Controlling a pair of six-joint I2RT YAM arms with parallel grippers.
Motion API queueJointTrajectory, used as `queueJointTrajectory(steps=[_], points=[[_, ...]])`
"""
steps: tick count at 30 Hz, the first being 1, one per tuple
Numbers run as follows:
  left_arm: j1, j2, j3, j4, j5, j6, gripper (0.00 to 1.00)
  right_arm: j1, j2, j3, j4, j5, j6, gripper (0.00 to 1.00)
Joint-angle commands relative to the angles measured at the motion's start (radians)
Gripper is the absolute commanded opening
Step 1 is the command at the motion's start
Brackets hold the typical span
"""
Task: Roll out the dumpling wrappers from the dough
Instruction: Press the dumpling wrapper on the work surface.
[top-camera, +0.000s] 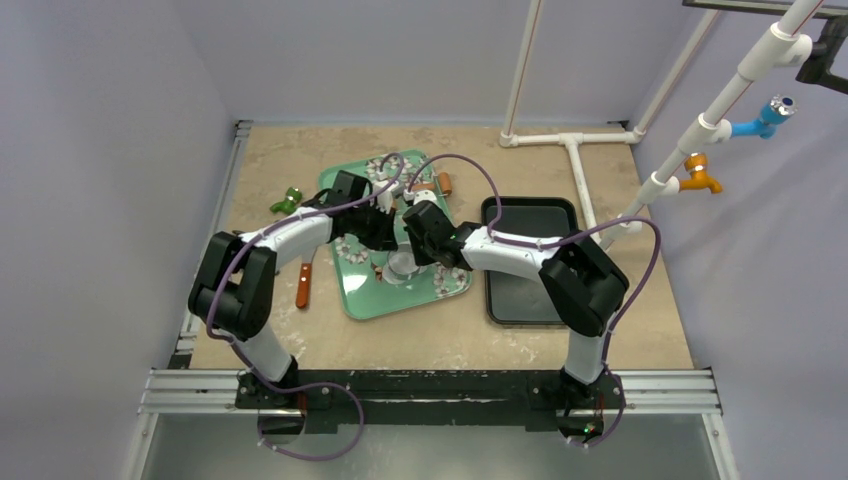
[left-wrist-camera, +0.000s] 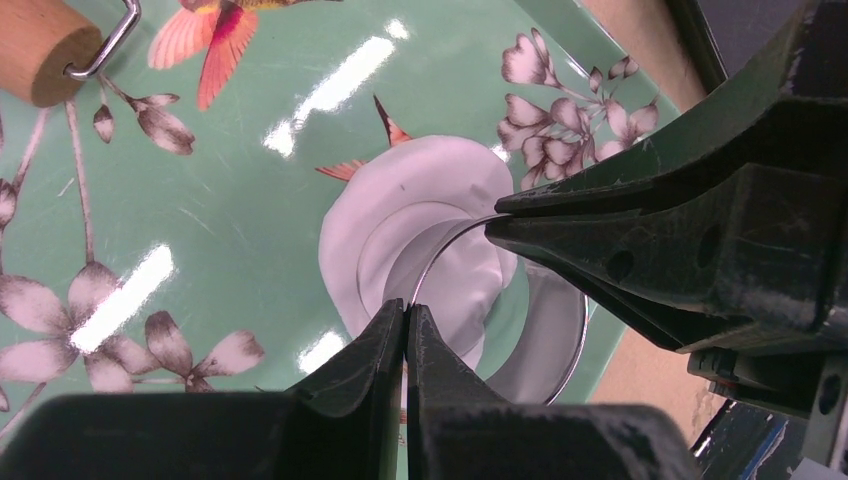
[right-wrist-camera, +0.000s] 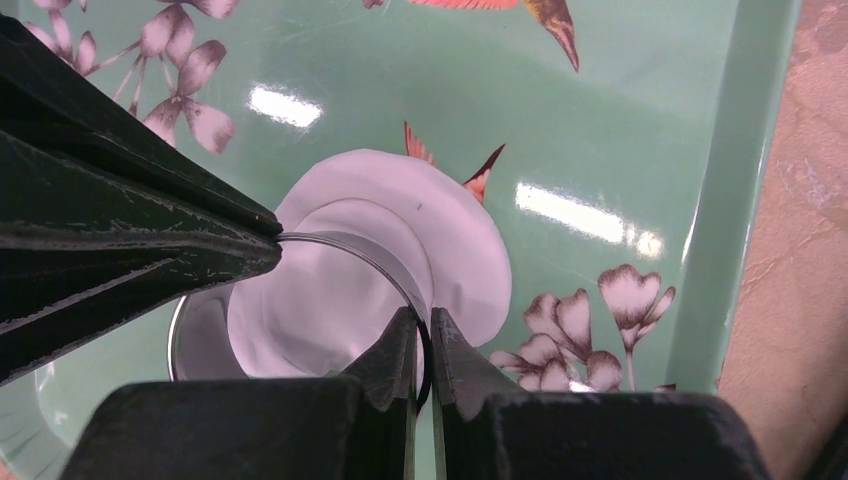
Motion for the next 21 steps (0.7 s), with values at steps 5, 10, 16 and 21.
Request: queueJointTrajectory(steps=[5, 10, 16, 21], points=[[-0.002, 0.01, 0.036, -0.066, 0.064, -0.019, 0.0, -0.016, -0.009, 0.021, 0.068, 0.12, 0.008, 0.0], [0.0, 0.016, 0.034, -0.074, 0.059, -0.014, 0.0, -0.017, 0.004, 0.023, 0.064, 0.124, 0.004, 0.0], [0.007, 0.03, 0.036, -0.094, 0.069, -0.016, 0.0, -0.016, 0.018, 0.029, 0.065, 0.134, 0.005, 0.0], [0.013, 0.043, 0.039, -0.104, 0.091, -0.025, 0.0, -0.017, 0.023, 0.032, 0.063, 0.147, 0.002, 0.0]])
